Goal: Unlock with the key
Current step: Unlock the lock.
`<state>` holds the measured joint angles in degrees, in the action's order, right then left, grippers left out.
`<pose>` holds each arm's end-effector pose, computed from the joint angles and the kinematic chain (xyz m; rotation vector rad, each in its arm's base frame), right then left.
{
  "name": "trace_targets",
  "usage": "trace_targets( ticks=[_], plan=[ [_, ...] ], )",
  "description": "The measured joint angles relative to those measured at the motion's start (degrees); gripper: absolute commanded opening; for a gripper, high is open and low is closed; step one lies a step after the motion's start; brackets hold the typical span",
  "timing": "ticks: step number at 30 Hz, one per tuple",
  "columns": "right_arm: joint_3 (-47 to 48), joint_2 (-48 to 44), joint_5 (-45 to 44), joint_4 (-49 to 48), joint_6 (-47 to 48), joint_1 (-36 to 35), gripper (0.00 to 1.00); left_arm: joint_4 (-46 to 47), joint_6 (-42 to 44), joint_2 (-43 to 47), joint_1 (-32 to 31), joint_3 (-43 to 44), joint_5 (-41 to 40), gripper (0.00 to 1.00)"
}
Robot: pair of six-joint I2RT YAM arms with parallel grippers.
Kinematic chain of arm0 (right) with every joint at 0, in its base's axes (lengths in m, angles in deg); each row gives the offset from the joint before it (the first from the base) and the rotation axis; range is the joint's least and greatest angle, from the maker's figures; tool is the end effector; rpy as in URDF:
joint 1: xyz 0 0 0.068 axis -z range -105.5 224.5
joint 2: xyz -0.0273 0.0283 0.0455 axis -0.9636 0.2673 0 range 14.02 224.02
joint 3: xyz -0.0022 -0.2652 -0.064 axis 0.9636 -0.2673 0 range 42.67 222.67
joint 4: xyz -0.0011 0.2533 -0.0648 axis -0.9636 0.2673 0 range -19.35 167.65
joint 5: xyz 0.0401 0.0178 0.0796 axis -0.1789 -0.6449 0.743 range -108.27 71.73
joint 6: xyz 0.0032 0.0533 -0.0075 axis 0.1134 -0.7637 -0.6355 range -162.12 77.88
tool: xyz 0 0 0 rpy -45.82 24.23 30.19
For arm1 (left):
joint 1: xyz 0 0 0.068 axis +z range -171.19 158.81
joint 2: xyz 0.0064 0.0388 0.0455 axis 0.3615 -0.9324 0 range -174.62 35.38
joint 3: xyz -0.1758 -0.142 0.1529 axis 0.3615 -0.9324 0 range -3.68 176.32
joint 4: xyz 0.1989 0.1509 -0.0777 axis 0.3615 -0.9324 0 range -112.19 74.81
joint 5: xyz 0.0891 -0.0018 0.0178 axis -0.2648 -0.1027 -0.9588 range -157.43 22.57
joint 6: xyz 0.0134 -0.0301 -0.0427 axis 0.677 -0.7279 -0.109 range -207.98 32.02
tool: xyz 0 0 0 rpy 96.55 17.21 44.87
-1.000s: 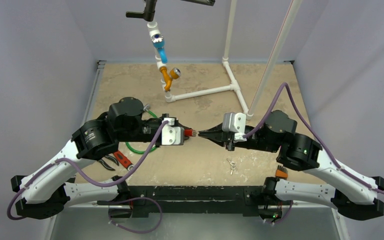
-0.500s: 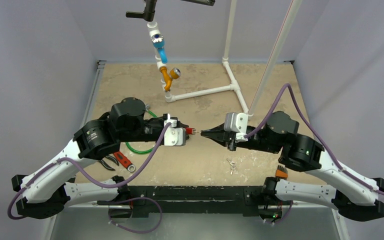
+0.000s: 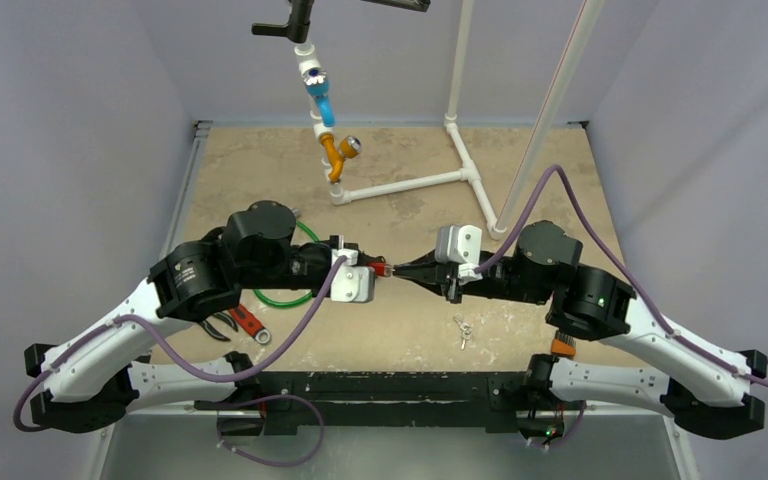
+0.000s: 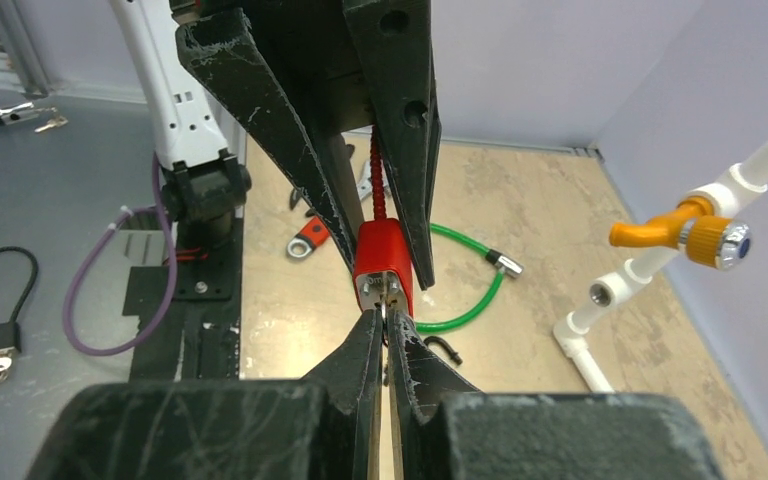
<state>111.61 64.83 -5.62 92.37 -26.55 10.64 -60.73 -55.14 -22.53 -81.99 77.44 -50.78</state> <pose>0.0705 0.1612 0.4446 -1.2135 1.1859 0.8190 0.0795 -0.1633 0.4478 1.5788 1.2149 -0.6026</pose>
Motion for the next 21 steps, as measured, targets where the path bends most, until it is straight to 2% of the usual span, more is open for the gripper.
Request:
trace_targets(
  ticks=[11,21],
  plan=[
    [-1.5,0.6,0.9,-2.0,-1.7,0.0,0.00,-2.3,0.6,-1.4,-1.6,2.2,-3.5,0.00],
    [-2.2,0.6,0.3,-7.1,-3.1,0.0,0.00,-5.3,-3.3,-3.1,-1.6,7.5,-4.4,0.00]
  ],
)
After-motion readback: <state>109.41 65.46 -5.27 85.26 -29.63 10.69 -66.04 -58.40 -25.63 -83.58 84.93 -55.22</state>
